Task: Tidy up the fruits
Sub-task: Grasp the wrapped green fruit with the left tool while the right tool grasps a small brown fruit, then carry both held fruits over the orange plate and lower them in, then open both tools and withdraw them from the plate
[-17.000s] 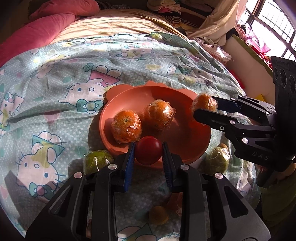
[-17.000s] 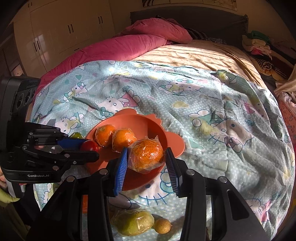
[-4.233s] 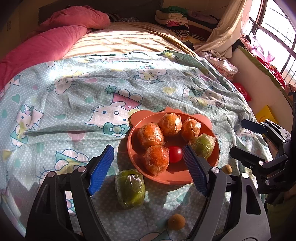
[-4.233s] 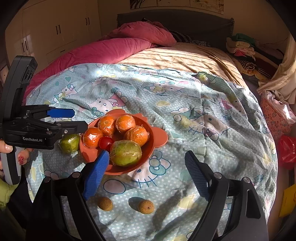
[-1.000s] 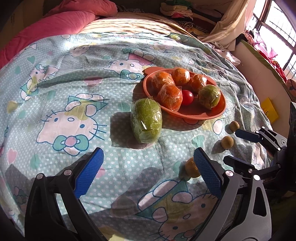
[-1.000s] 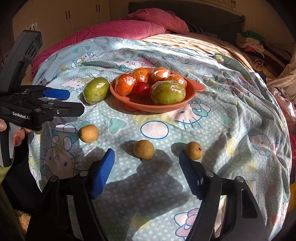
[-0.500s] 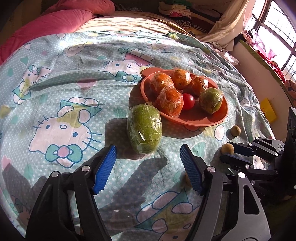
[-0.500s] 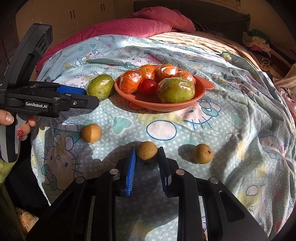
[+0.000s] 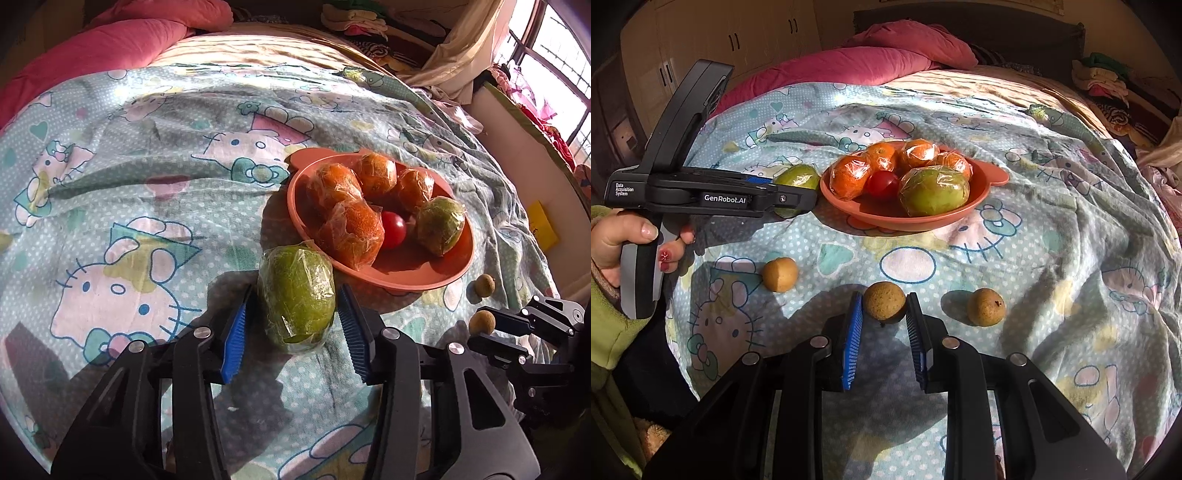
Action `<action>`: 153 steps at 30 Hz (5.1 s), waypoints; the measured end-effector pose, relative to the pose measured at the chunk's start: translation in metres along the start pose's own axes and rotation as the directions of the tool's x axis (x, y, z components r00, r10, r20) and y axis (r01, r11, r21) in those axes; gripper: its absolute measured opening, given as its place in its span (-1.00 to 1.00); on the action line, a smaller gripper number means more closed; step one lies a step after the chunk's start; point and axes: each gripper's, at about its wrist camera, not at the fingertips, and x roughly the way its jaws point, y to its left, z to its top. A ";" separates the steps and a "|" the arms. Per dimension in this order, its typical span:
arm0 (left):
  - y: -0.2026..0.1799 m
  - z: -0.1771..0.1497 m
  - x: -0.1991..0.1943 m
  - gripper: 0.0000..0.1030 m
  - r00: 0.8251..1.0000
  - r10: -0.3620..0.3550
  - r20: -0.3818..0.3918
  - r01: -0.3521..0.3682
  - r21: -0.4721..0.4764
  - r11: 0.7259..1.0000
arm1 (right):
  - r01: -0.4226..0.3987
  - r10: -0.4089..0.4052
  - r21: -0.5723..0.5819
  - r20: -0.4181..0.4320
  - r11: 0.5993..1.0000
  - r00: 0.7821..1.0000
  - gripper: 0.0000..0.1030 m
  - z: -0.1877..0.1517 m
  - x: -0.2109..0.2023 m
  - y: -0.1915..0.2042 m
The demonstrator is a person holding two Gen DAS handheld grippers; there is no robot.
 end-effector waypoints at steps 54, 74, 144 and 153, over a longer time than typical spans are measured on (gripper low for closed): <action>-0.037 0.008 -0.044 -0.39 0.994 -0.093 0.052 0.089 0.066 0.994 | 0.009 -0.012 0.034 0.091 0.999 0.996 -0.56 0.016 -0.033 -0.015; -0.061 0.034 -0.020 -0.39 0.992 -0.123 0.025 0.121 0.093 0.988 | 0.029 -0.032 0.021 0.124 0.999 0.992 -0.55 0.060 -0.031 -0.038; -0.060 0.032 0.004 -0.39 0.993 -0.118 0.011 0.117 0.093 0.989 | 0.002 -0.004 0.058 0.029 0.998 1.000 -0.24 0.089 0.021 -0.069; -0.060 0.032 0.002 -0.37 0.993 -0.114 0.013 0.112 0.092 0.989 | 0.014 -0.017 0.063 0.038 0.998 0.999 -0.09 0.085 0.013 -0.070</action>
